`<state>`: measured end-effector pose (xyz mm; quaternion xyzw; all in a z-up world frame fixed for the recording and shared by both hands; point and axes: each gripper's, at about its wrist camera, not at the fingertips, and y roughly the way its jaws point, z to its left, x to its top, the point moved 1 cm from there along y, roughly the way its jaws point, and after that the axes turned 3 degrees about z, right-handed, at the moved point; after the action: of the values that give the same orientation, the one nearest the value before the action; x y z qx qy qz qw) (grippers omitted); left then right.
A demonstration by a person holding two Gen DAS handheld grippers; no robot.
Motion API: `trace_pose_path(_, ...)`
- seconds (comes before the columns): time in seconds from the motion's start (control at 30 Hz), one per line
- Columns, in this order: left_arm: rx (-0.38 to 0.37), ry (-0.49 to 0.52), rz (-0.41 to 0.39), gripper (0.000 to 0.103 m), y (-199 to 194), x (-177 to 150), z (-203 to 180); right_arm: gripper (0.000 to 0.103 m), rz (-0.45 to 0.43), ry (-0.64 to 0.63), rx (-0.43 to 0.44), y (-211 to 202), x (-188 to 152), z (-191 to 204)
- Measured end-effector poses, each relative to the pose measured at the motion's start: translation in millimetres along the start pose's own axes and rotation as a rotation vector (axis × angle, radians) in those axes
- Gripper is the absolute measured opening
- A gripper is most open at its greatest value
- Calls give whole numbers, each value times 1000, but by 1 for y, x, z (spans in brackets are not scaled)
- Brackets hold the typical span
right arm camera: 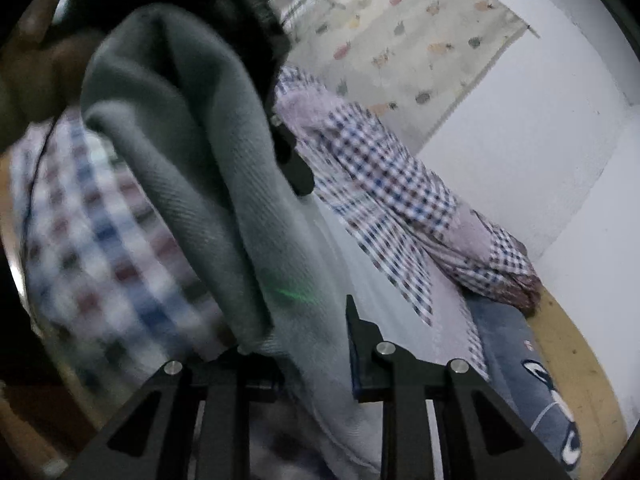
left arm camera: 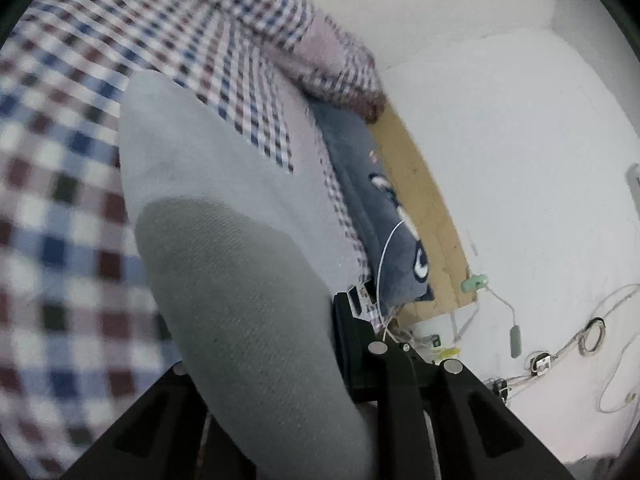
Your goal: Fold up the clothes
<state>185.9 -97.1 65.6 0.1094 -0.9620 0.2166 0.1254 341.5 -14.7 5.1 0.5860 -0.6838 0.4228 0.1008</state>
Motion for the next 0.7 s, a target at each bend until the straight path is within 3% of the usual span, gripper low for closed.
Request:
trace_pose_path(0.07,12,-53,-44,18,-22,-16,25,27,-5,-61,33,-5,3,35)
trace_pose_path(0.13,64,-120,-37,18,-24,-23,51,28,23,-170,57,7,-6,67)
trace_pose_path(0.23,135,-79,-11,20,-16,-31,59,30,33,-220,52,16,-19,75)
trace_pose_path(0.27,139,-84,-14,23,-17,-34,61,33,40,-208,47,15,-20,75)
trace_pose_path(0.3,142,-91,-17,36,-18,-37,64,36,47,-194,43,14,-20,75)
trace_pose_path(0.33,136,-114,-26,52,-20,-41,67,37,51,-181,41,10,-21,78)
trace_pose_path(0.4,117,-168,-49,67,-25,-49,75,41,58,-155,39,3,-21,84)
trace_pose_path(0.47,98,-227,-86,69,-27,-60,78,40,60,-157,34,-2,-22,89)
trace_pose_path(0.7,24,-337,-284,74,-40,-98,80,32,46,-64,86,11,-25,44)
